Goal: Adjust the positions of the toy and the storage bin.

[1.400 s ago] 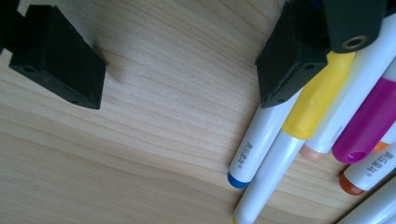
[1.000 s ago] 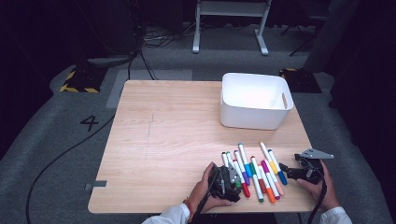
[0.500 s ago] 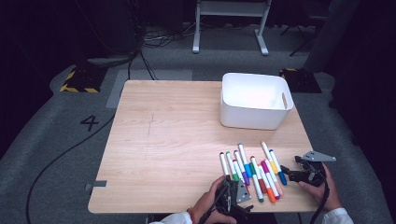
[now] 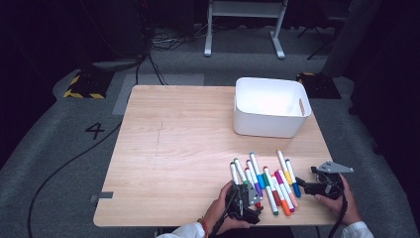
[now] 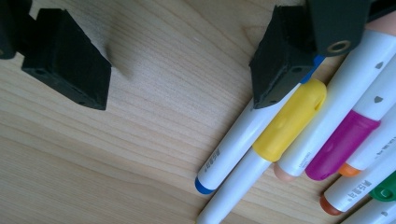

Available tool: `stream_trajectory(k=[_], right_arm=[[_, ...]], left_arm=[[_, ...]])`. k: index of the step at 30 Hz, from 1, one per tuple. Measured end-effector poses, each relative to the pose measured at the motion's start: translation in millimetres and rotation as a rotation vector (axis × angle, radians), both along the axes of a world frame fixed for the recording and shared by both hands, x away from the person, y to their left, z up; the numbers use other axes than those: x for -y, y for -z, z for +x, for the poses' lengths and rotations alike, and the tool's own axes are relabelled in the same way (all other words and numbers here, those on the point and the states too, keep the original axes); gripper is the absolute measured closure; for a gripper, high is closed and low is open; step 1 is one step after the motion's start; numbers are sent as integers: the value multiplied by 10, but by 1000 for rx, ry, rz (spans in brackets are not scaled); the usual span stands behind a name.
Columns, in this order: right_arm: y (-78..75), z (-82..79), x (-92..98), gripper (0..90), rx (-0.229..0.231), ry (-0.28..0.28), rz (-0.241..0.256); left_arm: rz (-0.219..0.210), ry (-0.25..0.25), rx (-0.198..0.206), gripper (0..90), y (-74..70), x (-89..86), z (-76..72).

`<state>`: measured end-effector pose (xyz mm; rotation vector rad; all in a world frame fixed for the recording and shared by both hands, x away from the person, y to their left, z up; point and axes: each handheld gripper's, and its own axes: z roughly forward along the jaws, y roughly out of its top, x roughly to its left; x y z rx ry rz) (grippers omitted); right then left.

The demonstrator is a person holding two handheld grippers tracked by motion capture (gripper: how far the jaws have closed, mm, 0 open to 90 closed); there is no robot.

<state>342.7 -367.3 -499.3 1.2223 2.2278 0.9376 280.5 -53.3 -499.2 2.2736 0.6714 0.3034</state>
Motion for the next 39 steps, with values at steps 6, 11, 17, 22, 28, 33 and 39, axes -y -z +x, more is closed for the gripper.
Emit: stream_trajectory(k=[6,11,17,22,28,33,39], right_arm=[[4,-1,12,194,2,-6,0],[23,22,46,176,-6,0,25],[32,47,76,162,-11,11,37],[36,58,82,157,-9,6,29],[36,65,80,152,-11,7,32],[36,66,79,152,-11,7,32],[36,71,77,151,-13,8,35]], left_arm=[[-20,0,5,177,-108,-149,80],[-84,14,37,174,-294,-331,210],[-145,-35,67,161,-551,-621,645],[-161,-69,94,160,-780,-745,1105],[-155,-44,150,160,-1025,-714,1518],[-188,6,168,158,-1215,-629,1746],[-169,44,185,166,-1413,-431,1982]])
